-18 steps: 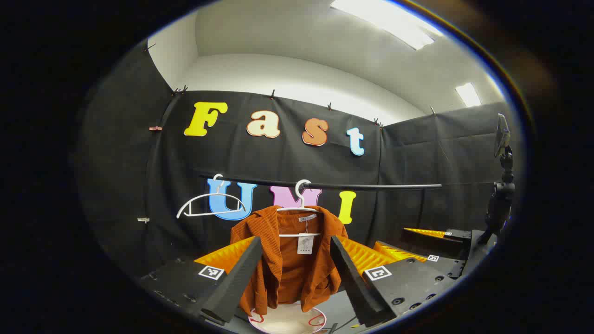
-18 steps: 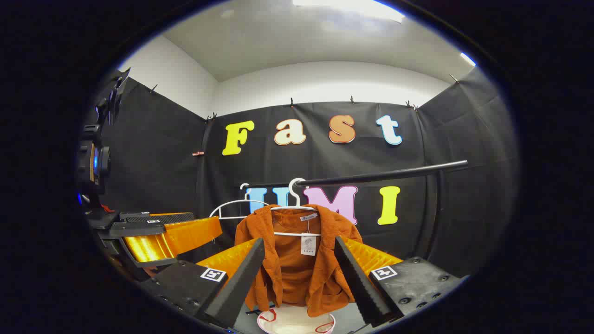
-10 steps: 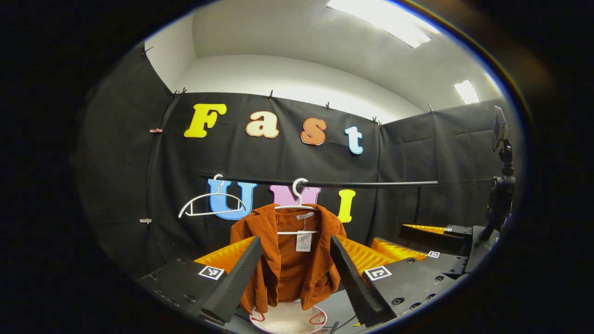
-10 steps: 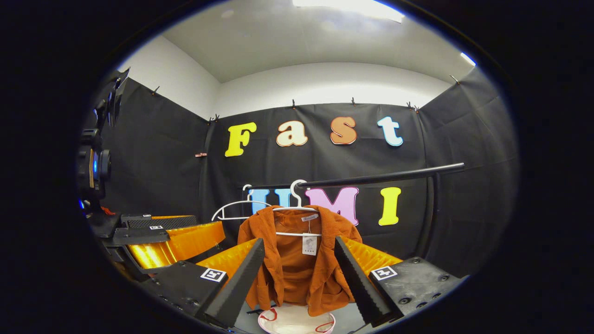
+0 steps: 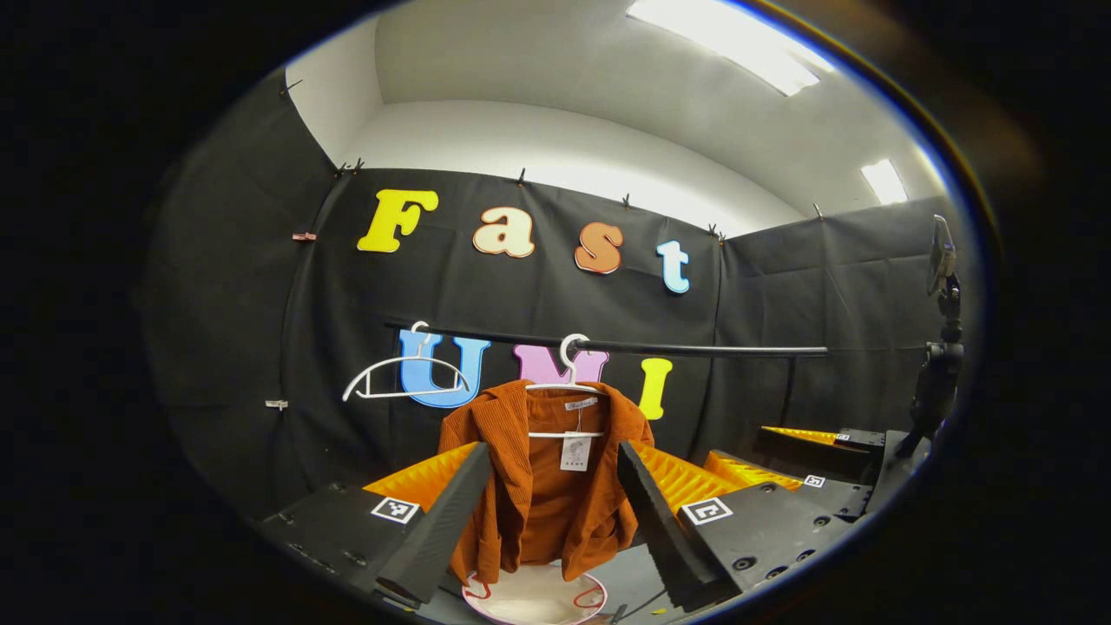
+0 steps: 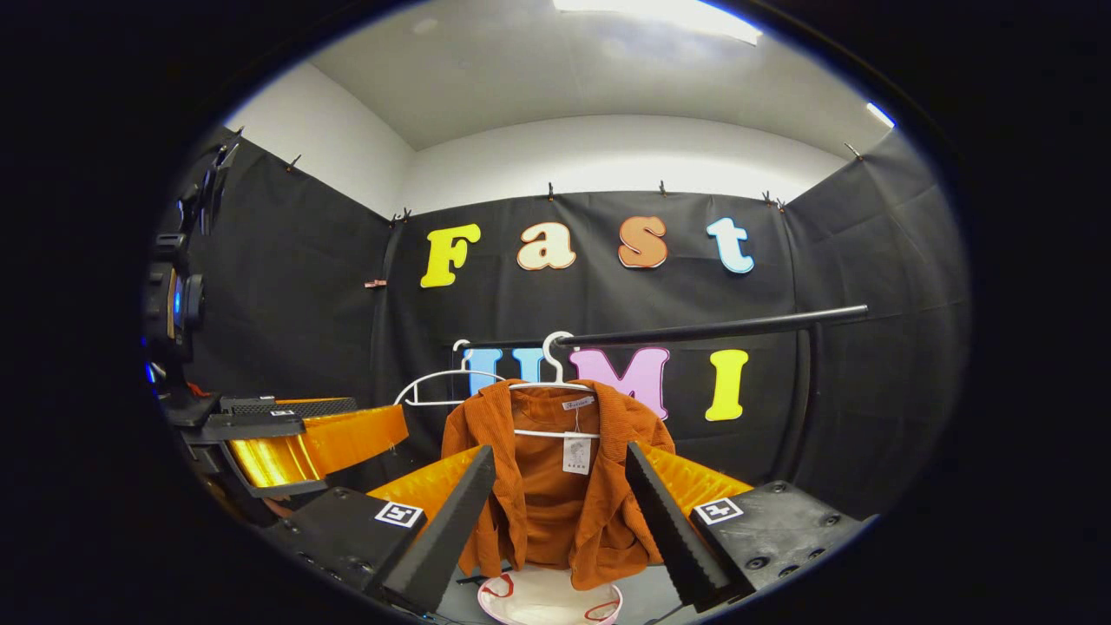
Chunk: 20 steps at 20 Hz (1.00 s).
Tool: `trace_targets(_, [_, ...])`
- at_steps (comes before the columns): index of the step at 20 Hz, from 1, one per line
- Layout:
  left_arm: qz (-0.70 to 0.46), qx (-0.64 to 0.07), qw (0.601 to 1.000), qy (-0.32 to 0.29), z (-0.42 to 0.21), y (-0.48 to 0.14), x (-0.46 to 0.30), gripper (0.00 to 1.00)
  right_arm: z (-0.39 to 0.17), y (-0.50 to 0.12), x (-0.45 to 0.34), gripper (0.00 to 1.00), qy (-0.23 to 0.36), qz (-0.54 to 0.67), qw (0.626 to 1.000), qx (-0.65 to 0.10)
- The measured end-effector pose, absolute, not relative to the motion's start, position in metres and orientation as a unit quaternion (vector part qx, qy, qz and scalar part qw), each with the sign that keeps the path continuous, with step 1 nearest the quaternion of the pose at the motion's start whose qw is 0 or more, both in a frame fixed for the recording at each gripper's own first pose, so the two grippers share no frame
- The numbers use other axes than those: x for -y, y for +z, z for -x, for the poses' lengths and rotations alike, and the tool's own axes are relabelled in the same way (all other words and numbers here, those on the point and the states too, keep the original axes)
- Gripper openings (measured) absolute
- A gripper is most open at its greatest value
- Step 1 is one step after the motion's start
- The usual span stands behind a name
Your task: Grasp the clothes on the hanger with both hands and then place them into the laundry hamper below.
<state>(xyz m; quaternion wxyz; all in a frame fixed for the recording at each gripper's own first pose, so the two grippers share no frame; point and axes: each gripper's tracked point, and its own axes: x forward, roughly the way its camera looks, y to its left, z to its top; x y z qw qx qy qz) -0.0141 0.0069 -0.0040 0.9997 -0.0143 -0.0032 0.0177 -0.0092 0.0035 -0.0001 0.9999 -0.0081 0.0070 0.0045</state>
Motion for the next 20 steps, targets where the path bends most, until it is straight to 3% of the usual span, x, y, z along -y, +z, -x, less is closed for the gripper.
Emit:
trace_targets(16, [0.022, -0.013, 1.000, -0.011, 0.003, -0.017, -0.029, 0.94, 0.001, -0.008, -0.010, 0.97, -0.039, 0.020, 0.999, -0.016])
trace_targets(17, [0.022, -0.017, 1.000, -0.015, 0.003, -0.018, -0.032, 0.89, 0.002, -0.010, -0.013, 0.95, -0.044, 0.021, 0.999, -0.018])
trace_targets(18, [0.022, -0.019, 0.999, -0.018, 0.004, -0.021, -0.035, 0.94, 0.003, -0.013, -0.015, 0.97, -0.048, 0.022, 0.998, -0.020])
trace_targets(20, [0.023, -0.023, 0.999, -0.024, 0.005, -0.025, -0.040, 0.94, 0.006, -0.016, -0.020, 0.97, -0.057, 0.027, 0.998, -0.022])
